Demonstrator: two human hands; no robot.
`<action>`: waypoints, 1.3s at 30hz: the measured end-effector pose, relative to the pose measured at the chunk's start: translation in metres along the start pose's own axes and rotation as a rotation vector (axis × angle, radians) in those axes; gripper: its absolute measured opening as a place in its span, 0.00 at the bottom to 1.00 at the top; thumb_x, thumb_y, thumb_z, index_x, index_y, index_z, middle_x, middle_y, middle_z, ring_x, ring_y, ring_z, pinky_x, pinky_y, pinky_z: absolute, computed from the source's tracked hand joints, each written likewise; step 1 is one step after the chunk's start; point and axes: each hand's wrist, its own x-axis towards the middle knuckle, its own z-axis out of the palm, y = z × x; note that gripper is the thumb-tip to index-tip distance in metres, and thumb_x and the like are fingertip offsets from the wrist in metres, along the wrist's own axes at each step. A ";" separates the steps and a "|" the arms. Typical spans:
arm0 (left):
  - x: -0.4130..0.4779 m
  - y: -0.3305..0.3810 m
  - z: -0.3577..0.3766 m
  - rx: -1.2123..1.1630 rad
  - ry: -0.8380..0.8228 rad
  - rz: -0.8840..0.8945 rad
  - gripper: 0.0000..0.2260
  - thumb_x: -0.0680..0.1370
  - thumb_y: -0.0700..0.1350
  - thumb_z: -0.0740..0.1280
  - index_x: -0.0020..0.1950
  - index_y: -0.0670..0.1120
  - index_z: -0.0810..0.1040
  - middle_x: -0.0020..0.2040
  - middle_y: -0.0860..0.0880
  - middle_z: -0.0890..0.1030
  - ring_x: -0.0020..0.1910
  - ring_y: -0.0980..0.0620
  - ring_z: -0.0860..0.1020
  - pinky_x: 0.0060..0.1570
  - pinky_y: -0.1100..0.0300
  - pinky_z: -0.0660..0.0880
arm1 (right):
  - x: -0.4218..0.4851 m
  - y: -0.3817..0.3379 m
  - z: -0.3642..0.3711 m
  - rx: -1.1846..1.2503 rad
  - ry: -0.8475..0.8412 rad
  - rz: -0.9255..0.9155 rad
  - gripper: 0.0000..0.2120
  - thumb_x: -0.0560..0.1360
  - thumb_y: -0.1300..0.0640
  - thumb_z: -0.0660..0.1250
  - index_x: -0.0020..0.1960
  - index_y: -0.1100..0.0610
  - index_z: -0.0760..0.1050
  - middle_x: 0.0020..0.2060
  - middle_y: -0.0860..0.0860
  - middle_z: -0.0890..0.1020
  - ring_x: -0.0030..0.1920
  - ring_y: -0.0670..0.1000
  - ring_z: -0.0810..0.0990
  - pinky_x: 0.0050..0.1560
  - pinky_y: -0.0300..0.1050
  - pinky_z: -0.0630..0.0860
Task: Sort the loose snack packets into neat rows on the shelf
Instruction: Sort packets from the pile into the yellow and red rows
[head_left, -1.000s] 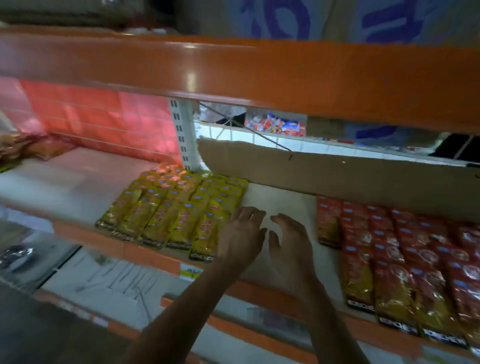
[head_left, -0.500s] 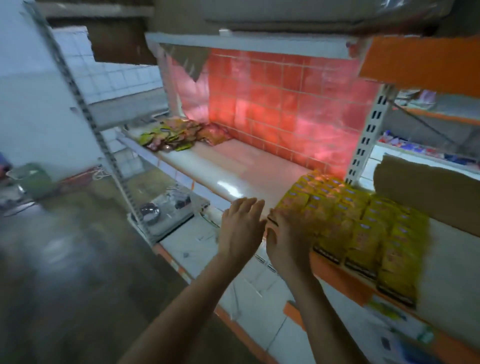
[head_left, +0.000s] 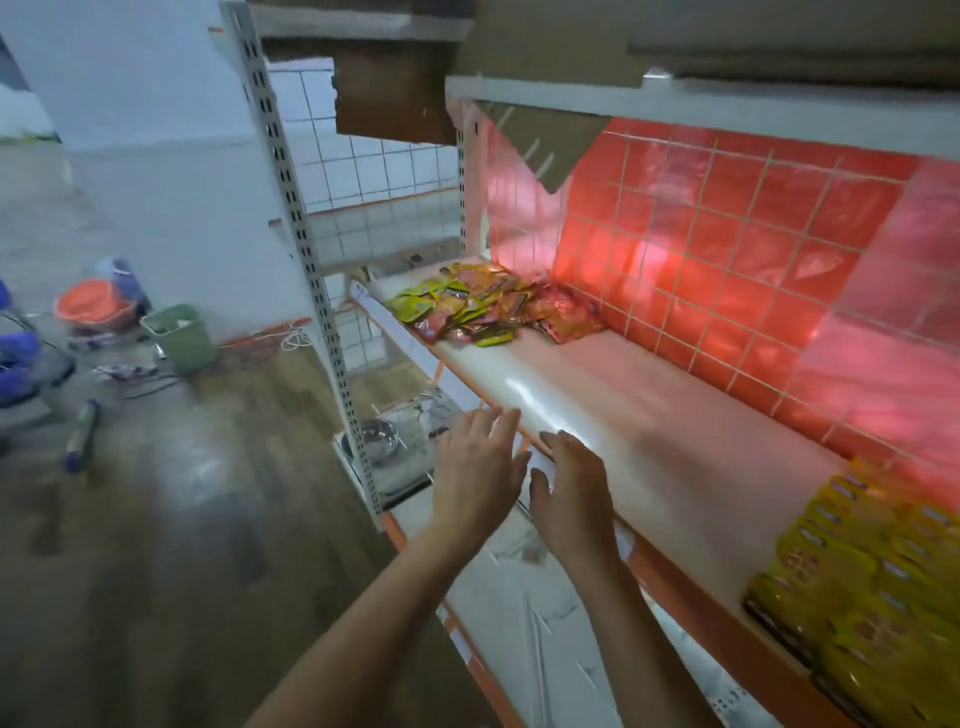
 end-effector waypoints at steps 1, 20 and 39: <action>0.014 -0.011 0.003 0.005 -0.001 -0.021 0.20 0.70 0.49 0.70 0.60 0.44 0.76 0.55 0.45 0.80 0.54 0.41 0.77 0.49 0.47 0.77 | 0.017 -0.003 0.009 0.019 0.000 -0.013 0.19 0.73 0.65 0.67 0.63 0.63 0.74 0.62 0.59 0.77 0.65 0.60 0.73 0.66 0.50 0.66; 0.212 -0.152 0.056 0.050 -0.117 -0.210 0.23 0.77 0.51 0.65 0.70 0.44 0.69 0.65 0.44 0.74 0.66 0.42 0.67 0.62 0.51 0.66 | 0.231 -0.016 0.104 0.014 -0.074 0.104 0.18 0.75 0.61 0.65 0.65 0.60 0.72 0.60 0.57 0.77 0.62 0.58 0.73 0.60 0.48 0.68; 0.297 -0.233 0.097 -0.133 -0.293 -0.041 0.32 0.67 0.65 0.70 0.63 0.46 0.70 0.57 0.48 0.78 0.57 0.45 0.74 0.53 0.54 0.69 | 0.340 -0.049 0.180 -0.130 0.092 0.380 0.22 0.72 0.62 0.68 0.65 0.51 0.75 0.54 0.54 0.81 0.59 0.56 0.75 0.58 0.45 0.69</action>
